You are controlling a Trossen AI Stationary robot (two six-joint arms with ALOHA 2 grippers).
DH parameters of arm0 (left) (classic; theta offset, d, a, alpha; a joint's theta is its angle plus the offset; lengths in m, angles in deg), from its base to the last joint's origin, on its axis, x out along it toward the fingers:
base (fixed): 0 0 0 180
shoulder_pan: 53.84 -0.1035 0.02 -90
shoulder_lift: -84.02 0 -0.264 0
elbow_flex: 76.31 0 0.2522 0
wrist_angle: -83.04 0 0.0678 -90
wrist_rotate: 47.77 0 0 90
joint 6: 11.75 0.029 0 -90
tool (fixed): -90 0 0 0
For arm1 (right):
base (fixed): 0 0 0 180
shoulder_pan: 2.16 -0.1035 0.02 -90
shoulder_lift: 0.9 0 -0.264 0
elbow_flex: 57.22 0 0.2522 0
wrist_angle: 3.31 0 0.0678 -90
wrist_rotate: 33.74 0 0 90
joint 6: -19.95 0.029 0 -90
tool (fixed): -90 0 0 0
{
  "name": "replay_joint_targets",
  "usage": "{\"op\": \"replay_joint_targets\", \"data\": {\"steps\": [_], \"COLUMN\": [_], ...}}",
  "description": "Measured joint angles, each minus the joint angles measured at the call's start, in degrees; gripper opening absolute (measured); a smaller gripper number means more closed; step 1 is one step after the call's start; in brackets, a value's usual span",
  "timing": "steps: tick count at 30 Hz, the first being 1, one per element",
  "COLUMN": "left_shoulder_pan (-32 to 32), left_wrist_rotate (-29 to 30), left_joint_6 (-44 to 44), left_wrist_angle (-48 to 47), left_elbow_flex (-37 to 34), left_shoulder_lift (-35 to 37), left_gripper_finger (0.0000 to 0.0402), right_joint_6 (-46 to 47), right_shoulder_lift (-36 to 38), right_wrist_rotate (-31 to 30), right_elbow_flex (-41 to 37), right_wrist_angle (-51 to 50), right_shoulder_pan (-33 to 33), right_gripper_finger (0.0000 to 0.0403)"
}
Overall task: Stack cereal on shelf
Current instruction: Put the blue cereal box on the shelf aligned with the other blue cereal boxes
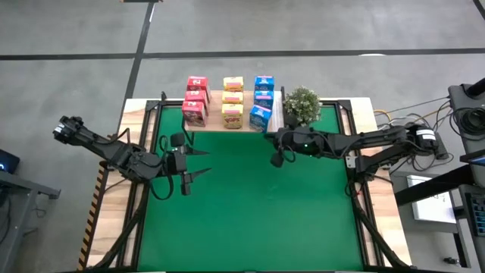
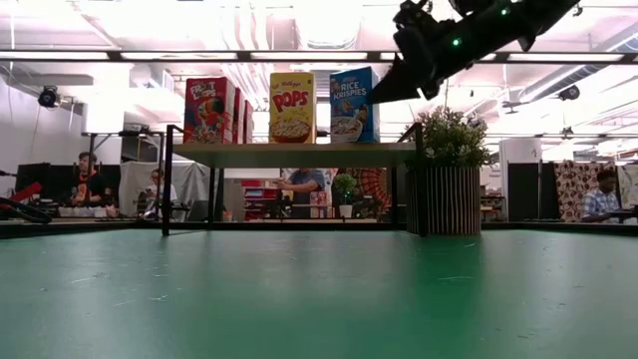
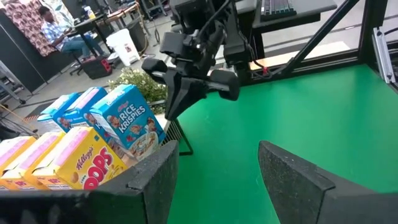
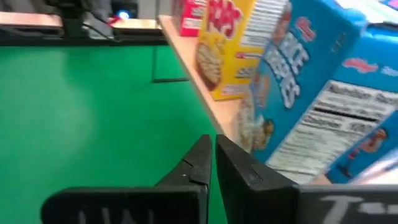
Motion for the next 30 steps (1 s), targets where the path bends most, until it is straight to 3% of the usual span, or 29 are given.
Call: {"op": "replay_joint_targets", "data": {"steps": [5, 21, 27, 30], "left_shoulder_pan": [0.0, 0.0, 0.0, 0.0], "left_wrist_rotate": [0.0, 0.0, 0.0, 0.0], "left_joint_6": [0.0, 0.0, -0.3, -0.6], "left_wrist_angle": [0.0, 0.6, 0.9, 0.9], "left_elbow_flex": [0.0, 0.0, 0.0, 0.0], "left_shoulder_lift": [0.0, 0.0, 0.0, 0.0], "left_gripper_finger": [0.0204, 0.0204, 0.0204, 0.0204], "right_joint_6": [-0.1, -1.9, -2.1, -2.1], "right_shoulder_lift": [-0.3, -2.7, -4.6, -4.4], "right_wrist_rotate": [-5.0, -6.6, -12.5, -12.6], "right_elbow_flex": [0.0, 0.0, 0.0, 0.0], "right_wrist_angle": [0.1, 4.2, 4.8, 4.1], "right_shoulder_pan": [0.0, 0.1, 0.3, 0.3], "right_gripper_finger": [0.0009, 0.0009, 0.0009, 0.0009]}}
